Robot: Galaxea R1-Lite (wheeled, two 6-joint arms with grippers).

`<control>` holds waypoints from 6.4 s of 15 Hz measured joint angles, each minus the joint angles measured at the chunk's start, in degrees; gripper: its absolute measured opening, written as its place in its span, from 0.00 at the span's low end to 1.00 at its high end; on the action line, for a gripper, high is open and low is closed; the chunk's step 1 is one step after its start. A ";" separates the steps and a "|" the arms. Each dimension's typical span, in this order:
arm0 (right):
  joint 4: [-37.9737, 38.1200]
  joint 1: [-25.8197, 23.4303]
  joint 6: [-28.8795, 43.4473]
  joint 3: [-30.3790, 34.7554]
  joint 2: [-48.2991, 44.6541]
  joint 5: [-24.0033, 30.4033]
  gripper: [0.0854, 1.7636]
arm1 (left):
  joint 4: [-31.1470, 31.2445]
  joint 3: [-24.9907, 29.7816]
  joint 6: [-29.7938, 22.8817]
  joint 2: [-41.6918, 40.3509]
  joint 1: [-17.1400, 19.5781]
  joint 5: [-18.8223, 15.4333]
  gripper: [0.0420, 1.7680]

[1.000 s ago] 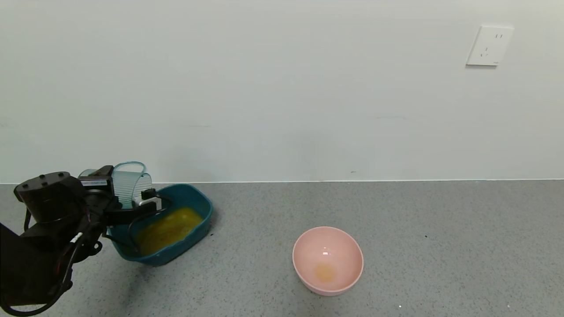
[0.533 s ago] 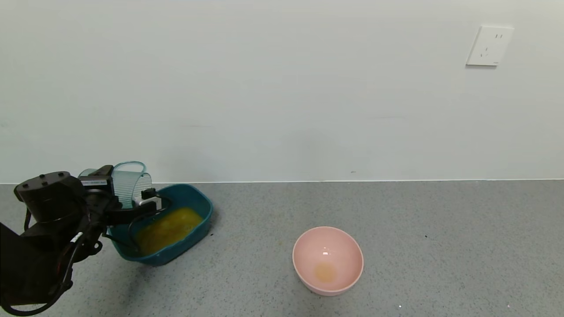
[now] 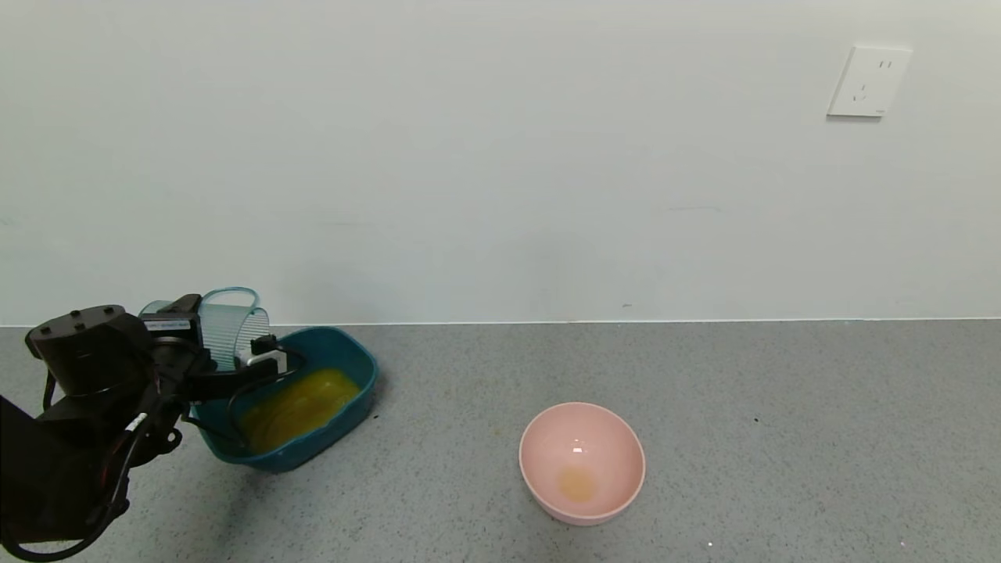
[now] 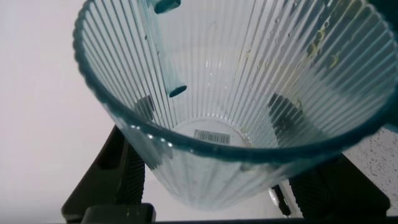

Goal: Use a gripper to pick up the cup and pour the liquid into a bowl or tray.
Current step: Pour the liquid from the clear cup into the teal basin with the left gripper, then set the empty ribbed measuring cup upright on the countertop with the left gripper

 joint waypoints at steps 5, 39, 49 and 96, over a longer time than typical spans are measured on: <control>0.00 0.00 0.00 0.00 0.00 0.00 0.97 | 0.00 0.00 0.02 -0.02 0.04 0.00 0.72; -0.02 0.00 0.02 0.00 0.00 0.00 0.97 | -3.67 4.57 -53.31 -2.62 -5.14 1.65 0.72; -0.02 0.00 0.00 0.00 0.00 0.00 0.97 | 0.04 4.22 -74.59 -5.27 -9.08 -1.71 0.72; -0.02 0.00 0.02 0.00 0.00 0.00 0.97 | 3.47 -19.25 -105.13 23.37 -34.74 -3.50 0.72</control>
